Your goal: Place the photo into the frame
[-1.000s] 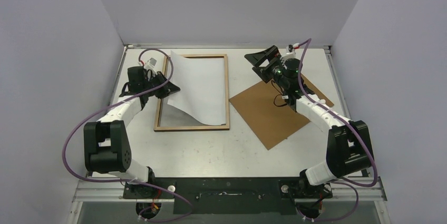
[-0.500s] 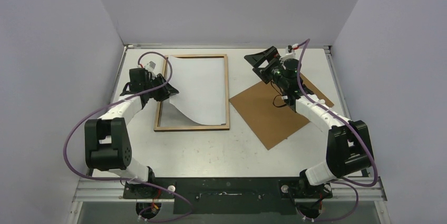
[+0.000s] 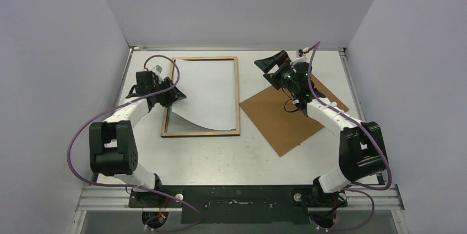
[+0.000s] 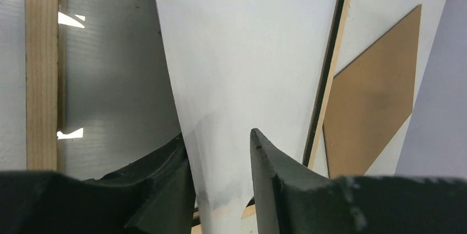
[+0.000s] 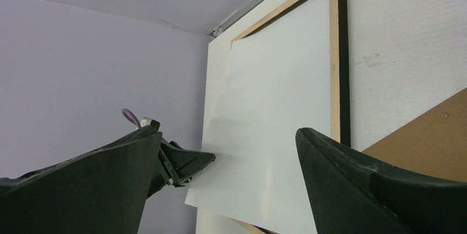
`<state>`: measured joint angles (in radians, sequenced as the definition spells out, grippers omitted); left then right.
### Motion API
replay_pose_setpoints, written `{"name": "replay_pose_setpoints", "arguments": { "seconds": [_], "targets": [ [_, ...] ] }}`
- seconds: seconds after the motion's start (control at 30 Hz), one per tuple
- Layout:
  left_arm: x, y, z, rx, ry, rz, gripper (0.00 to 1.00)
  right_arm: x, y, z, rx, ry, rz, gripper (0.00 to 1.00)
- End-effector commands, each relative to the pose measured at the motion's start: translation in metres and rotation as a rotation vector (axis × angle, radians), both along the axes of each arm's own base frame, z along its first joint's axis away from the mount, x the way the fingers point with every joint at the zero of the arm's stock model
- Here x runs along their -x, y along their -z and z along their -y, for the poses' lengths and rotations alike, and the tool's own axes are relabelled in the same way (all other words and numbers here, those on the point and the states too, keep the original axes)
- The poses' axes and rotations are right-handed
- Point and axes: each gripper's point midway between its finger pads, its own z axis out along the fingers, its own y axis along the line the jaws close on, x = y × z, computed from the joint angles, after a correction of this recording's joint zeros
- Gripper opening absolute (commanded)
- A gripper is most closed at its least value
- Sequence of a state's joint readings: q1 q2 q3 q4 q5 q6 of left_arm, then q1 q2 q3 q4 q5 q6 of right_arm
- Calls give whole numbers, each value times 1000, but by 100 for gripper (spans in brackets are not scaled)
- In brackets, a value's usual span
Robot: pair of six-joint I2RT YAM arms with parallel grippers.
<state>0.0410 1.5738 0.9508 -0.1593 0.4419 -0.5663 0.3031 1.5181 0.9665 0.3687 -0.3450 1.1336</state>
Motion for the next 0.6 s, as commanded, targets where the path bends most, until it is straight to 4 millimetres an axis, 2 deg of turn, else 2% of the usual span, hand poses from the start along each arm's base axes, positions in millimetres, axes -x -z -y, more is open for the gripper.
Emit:
{"name": "replay_pose_setpoints", "arguments": {
  "seconds": [0.0,0.13,0.27,0.4,0.57],
  "targets": [
    [-9,-19,-11,-61,-19,44,42,-5,-27,-4,8,-8,84,98],
    [-4,-27,-18,-109,-22,50,60,-4,-26,-4,15,-10,80,98],
    [3,-37,-29,-189,-19,48,70,-4,-24,-5,17,-16,77,98],
    [6,-50,-39,-266,-10,39,71,-3,-23,-4,21,-18,77,98],
    [8,-47,-56,-352,-46,5,71,-3,-22,-4,32,-24,72,98]
  ]
}}
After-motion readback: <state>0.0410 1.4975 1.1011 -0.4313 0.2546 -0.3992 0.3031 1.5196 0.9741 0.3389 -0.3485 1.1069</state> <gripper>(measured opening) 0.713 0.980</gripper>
